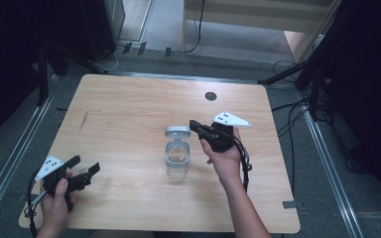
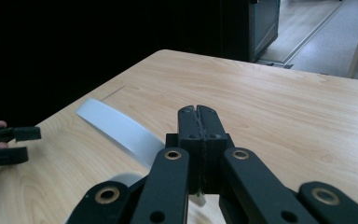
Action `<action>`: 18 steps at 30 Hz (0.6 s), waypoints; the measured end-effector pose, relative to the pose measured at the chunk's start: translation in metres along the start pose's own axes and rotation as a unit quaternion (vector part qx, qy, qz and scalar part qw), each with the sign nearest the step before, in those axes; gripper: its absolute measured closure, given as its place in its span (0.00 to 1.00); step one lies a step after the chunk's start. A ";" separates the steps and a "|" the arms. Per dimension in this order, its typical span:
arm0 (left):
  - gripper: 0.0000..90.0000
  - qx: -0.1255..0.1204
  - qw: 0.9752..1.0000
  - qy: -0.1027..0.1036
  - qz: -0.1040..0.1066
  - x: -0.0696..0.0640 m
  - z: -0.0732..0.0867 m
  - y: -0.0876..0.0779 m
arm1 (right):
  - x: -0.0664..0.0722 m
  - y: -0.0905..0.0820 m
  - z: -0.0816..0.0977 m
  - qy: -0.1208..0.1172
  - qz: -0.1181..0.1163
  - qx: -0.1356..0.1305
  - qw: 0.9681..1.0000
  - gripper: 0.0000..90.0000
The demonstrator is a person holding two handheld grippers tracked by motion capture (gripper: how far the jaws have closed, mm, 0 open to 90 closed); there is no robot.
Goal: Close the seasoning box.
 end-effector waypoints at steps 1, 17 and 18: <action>0.15 0.001 1.000 0.000 -0.001 0.000 0.000 0.000 | 0.001 -0.003 0.002 -0.001 -0.002 -0.001 1.000 1.00; 0.16 0.001 1.000 0.005 -0.002 -0.001 0.000 0.000 | -0.032 -0.040 0.018 0.001 0.094 -0.017 0.995 0.38; 0.16 0.001 1.000 0.005 -0.002 -0.001 0.000 0.000 | -0.040 -0.047 0.021 0.004 0.099 -0.017 0.995 0.29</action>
Point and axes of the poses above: each handheld gripper's, and its own axes: y roughly forward along the jaws, z roughly out of its underside, x roughly to its left, the point moved 7 cm from there along y, roughly forward along the jaws, and after that the axes turned 4 degrees about z, right-handed, at the moved point
